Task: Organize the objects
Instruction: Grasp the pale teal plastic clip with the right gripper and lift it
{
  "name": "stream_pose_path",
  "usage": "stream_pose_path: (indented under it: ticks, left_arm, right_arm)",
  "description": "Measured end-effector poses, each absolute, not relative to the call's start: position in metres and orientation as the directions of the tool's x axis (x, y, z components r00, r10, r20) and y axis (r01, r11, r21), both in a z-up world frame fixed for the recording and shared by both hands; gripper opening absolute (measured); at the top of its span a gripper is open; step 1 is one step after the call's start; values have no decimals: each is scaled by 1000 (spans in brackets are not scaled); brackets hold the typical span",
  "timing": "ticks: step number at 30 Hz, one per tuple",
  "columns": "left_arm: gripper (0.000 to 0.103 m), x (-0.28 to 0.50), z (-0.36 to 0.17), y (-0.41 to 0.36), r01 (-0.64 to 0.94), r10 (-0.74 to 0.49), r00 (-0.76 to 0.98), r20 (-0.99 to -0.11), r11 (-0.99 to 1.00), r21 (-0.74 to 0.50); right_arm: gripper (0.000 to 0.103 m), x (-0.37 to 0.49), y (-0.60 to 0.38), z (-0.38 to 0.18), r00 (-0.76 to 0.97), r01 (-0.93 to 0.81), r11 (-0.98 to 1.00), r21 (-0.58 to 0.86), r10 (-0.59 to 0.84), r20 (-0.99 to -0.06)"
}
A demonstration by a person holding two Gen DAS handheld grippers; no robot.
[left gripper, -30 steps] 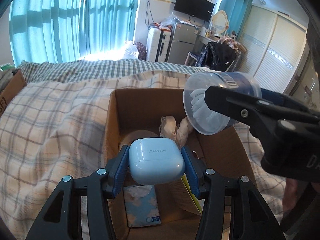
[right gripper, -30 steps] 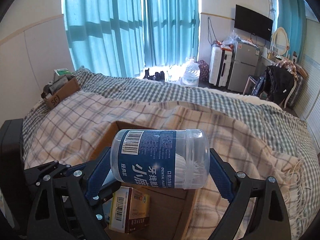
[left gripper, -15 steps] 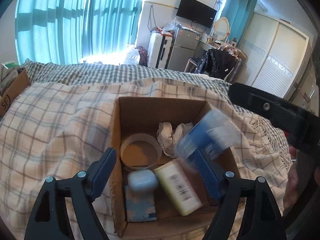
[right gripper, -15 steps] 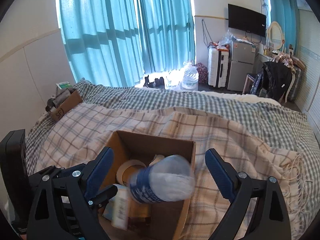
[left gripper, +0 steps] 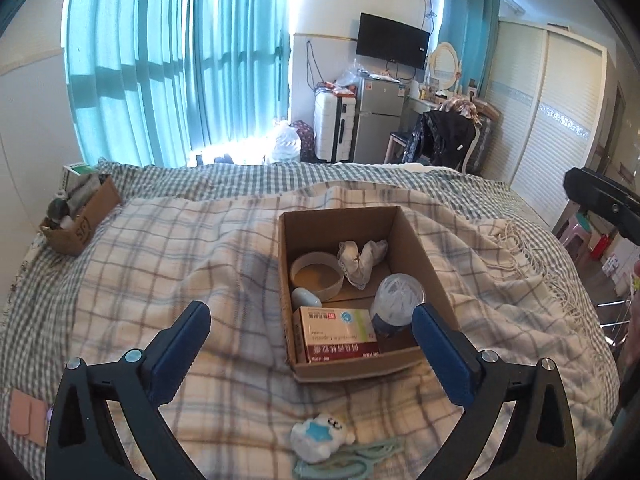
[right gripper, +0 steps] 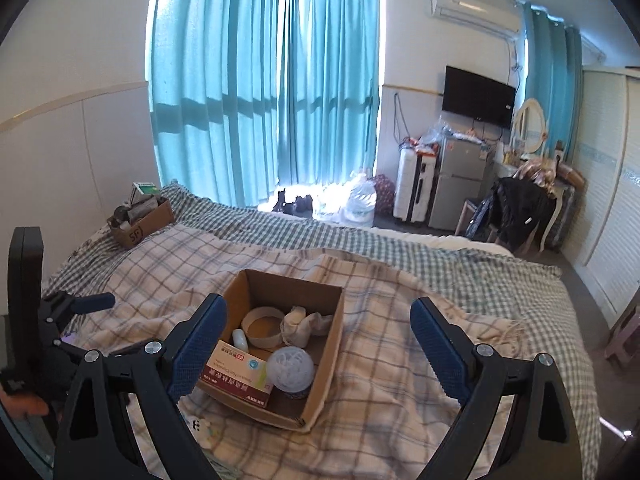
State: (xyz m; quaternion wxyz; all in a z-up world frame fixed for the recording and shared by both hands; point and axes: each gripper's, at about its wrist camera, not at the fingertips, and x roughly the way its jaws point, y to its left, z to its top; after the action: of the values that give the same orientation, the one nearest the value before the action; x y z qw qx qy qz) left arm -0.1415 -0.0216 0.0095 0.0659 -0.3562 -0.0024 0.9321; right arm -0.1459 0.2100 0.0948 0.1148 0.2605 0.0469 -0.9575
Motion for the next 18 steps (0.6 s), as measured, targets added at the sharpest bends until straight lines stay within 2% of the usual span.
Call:
stream_pose_path:
  ticks: [8,13,18]
  left_arm:
    - [103,-95,13,-35,-86,90,-750,-655,-996,-39]
    - [103,-80,-22,-44,-41,83,-717,-692,-996,-77]
    - [103,-64,-66,-46,-18,37,-698,-715,-999,-34]
  right_arm:
    - [93,-93,206,90,-828,274,-961,-40,-215,-519]
    - [93,-77,178,33,-770,347,-936,-53,-252,-586]
    - [93,-67,149,-43,-724,391,-909,-143,-208,-657]
